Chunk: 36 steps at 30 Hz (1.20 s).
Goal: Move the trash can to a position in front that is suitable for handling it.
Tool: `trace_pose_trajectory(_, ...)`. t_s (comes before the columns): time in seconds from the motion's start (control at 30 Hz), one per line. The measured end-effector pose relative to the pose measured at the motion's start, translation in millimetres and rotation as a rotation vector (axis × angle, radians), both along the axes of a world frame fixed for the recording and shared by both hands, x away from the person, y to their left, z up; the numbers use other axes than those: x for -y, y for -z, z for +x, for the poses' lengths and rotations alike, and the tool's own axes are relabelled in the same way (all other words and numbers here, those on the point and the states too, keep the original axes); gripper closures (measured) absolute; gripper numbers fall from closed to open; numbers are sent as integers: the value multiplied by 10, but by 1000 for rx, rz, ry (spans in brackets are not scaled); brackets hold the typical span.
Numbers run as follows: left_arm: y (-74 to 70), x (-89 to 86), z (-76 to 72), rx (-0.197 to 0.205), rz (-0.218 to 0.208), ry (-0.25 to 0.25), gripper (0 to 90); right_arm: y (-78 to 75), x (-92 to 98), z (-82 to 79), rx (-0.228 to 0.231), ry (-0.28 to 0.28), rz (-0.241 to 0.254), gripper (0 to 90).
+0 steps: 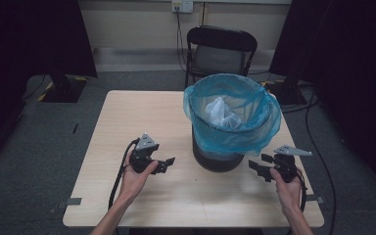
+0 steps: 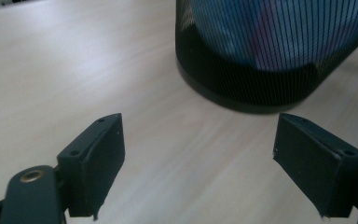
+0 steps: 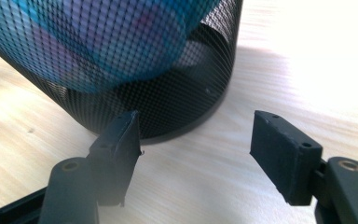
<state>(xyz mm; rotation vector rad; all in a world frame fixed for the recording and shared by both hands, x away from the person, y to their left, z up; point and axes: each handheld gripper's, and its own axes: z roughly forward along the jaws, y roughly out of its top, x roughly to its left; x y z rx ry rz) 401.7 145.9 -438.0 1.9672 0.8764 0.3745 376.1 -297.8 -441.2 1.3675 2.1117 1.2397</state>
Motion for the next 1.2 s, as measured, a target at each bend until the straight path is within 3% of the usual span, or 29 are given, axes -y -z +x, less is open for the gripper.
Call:
trace_pose_trajectory(0.03,-54,47,97,15,-16,-11,165,-22,19,31,1,3,7,293)
trace_pose_trajectory(0.1,-77,65,142,20,-25,-12,166,-40,37,57,10,13,6,266)
trace_pose_trajectory(0.2,-145,170,317,30,-9,-27,180,-113,113,154,29,18,28,182)
trace_pose_trajectory(0.43,-222,308,595,42,-19,-53,200,-263,218,358,55,82,-9,201)
trace_pose_trajectory(0.53,-232,377,747,30,-22,-53,203,-291,237,443,59,104,-17,203)
trace_pose_trajectory(0.57,-237,433,860,14,-30,-58,205,-320,240,526,61,127,-16,213)
trace_pose_trajectory(0.6,-237,433,860,14,-30,-58,206,-320,240,526,61,127,-16,213)
trace_pose_trajectory(0.73,-280,493,1033,39,-23,-54,206,-417,266,644,97,166,36,213)
trace_pose_trajectory(0.8,-278,517,1116,31,-20,-45,204,-455,261,702,103,186,33,209)
trace_pose_trajectory(0.97,-265,568,1234,4,-84,-69,194,-496,215,816,119,198,60,204)
trace_pose_trajectory(1.1,-279,601,1250,35,-57,-66,196,-497,146,862,150,210,39,229)
trace_pose_trajectory(1.2,-274,592,1241,7,-80,-65,223,-486,155,860,145,187,72,302)
